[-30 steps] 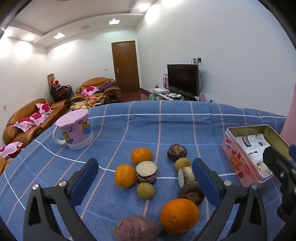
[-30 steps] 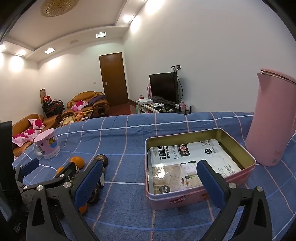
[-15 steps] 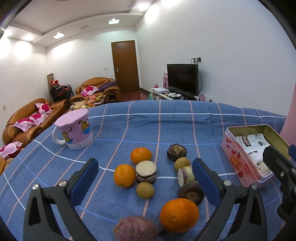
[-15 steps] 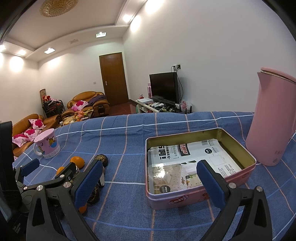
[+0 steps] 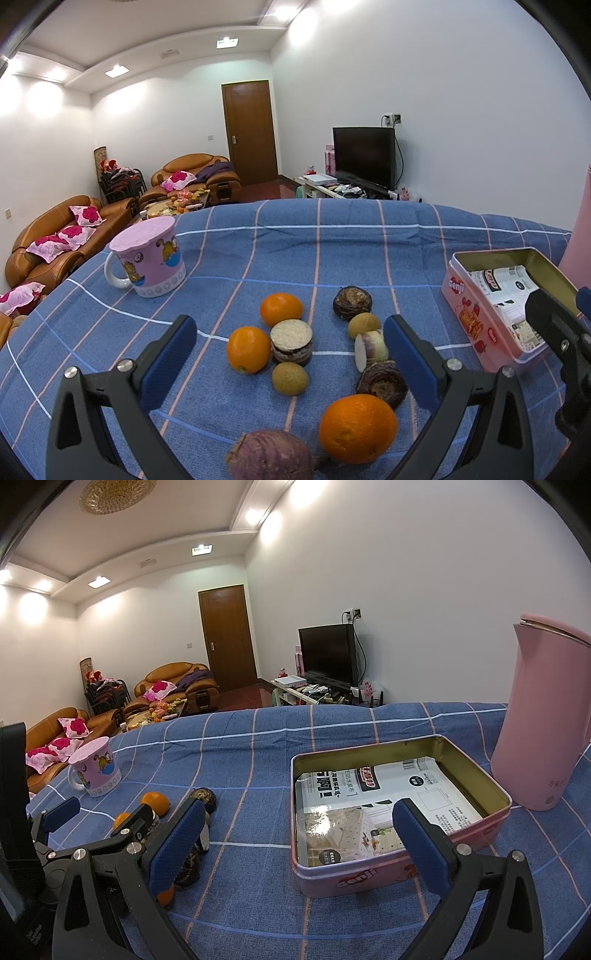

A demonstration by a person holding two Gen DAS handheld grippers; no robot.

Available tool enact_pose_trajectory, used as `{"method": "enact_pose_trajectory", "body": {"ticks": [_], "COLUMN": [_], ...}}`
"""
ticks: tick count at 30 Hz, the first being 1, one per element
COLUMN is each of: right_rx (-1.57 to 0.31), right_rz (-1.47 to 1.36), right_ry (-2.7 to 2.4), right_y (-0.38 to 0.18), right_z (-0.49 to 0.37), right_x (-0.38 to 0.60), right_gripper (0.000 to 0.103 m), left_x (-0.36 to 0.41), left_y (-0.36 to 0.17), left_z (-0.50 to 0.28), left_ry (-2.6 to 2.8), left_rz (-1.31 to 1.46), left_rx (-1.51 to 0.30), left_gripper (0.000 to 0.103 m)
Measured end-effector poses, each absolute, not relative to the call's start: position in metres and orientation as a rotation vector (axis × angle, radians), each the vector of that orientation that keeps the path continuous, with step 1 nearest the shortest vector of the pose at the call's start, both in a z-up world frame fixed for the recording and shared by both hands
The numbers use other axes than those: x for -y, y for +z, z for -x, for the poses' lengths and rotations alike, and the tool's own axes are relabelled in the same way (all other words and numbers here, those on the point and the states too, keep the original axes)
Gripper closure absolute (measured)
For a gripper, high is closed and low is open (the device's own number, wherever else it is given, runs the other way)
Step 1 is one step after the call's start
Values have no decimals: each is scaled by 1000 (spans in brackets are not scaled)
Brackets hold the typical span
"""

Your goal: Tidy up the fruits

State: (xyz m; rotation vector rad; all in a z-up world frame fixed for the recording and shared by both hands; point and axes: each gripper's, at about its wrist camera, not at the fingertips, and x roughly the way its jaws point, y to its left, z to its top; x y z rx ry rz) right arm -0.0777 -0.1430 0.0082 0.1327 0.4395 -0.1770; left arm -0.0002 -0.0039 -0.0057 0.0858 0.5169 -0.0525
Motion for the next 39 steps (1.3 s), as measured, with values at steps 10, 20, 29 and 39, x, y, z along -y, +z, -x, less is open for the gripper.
{"method": "enact_pose_trajectory", "body": {"ticks": [10,20,29,39], "right_rx": [-438,-438,-439,-437], "right_rz": [-133,-133,-132,-126], "right_ry": [-176,-176,-177,-177], "right_y": [9,9,9,9], "right_z": [78,78,78,78], "right_x": [142,142,142,142], "right_gripper": [1,1,1,1], "left_x": [3,4,4,1], "left_y": [-6,-5,-5,-7], "left_z": [0,1,1,0], "left_ry": [-53,-53,-53,-45], "left_rz": [-85,-84,-84,-76], "left_rx": [-518,-520,-521,-526], "left_gripper": [0,0,0,0]}}
